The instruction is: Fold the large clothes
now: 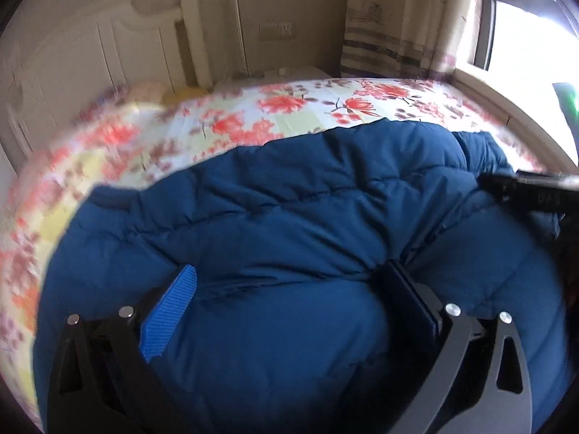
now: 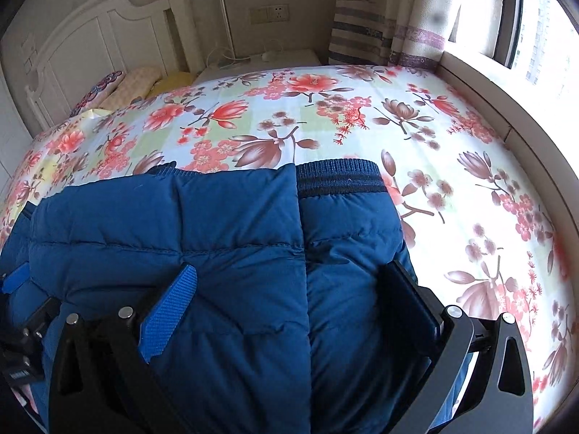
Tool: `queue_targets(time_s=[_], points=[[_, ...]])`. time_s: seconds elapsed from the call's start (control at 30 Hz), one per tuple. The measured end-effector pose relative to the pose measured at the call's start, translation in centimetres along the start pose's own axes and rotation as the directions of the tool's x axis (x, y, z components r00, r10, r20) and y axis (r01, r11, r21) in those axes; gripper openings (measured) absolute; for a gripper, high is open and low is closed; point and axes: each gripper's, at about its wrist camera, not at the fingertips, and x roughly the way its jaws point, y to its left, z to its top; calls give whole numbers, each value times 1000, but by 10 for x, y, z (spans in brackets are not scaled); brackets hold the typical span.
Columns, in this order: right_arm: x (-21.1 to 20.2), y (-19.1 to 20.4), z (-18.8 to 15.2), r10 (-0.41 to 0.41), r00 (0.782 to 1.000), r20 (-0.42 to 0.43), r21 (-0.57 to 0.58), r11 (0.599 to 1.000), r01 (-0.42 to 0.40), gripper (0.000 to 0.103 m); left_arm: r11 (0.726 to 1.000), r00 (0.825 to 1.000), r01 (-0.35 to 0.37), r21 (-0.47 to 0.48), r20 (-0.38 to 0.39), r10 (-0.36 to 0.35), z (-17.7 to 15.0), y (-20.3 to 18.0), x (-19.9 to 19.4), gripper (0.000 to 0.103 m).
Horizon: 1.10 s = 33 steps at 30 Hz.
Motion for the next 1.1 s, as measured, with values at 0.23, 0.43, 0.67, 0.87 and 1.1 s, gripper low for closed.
queue_targets(time_s=[0.23, 0.43, 0.67, 0.87, 1.1], points=[[-72, 64, -39, 50, 985, 167, -245, 969, -7, 98, 999, 1000, 30, -29, 0, -30, -5, 3, -1, 101], [-53, 70, -63, 143, 986, 90, -310, 945, -109, 99, 998, 999, 42, -39, -3, -42, -3, 10, 1, 101], [-66, 47, -67, 125, 986, 109, -269, 959, -92, 98, 997, 999, 45, -65, 22, -43, -8, 27, -14, 101], [-67, -14, -72, 168, 980, 106, -63, 985, -162, 98, 957, 993, -57, -285, 79, 83, -50, 115, -56, 101], [-101, 25, -83, 130, 975, 183, -179, 979, -97, 98, 959, 975, -200, -202, 52, 214, -46, 92, -61, 101]])
